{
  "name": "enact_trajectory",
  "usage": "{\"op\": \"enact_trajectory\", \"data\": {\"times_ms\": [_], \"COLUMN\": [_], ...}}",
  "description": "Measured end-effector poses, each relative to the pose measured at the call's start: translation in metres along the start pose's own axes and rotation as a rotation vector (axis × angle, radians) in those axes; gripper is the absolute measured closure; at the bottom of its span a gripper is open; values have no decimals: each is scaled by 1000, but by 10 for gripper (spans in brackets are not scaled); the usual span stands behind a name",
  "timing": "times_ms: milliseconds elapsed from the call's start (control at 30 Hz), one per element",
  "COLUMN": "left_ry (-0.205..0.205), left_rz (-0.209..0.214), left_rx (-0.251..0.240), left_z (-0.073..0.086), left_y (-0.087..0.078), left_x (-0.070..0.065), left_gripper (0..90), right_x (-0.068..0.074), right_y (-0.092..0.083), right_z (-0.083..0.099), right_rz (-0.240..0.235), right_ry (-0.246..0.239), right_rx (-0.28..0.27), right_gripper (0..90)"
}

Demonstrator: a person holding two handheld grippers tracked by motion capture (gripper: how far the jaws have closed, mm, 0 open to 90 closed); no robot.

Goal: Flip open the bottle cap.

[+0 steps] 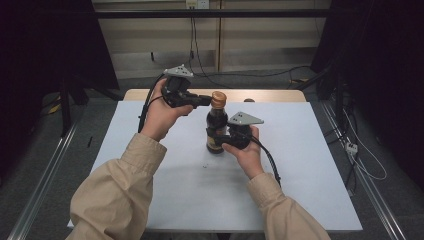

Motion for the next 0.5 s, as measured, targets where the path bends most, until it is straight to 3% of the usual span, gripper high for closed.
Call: {"op": "enact_trajectory", "data": {"times_ms": [200,433,500], "left_ry": [2,-12,2], "left_rz": [15,0,-1], "left_rx": [32,-12,-10], "left_z": [4,-5,-8], "left_y": [2,3,4], "left_x": [-3,-2,-4], "left_gripper": [900,900,900], "right_x": [1,0,0], "right_y": [1,1,1], "right_z": [0,0,0], "right_rz": [0,3,3], "right_ry": [-6,-2,-2], "right_rx": [-3,-9,-6], "right_gripper": [310,311,311]}}
Point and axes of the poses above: each handheld gripper's, and its own axes: y roughly forward along the jaws, z roughly out of its underside, x roughly to its left, the point moved 7 cm from there along y, roughly forward along the jaws, and after that the axes turned 3 degrees about -z, right-handed, at the moved point
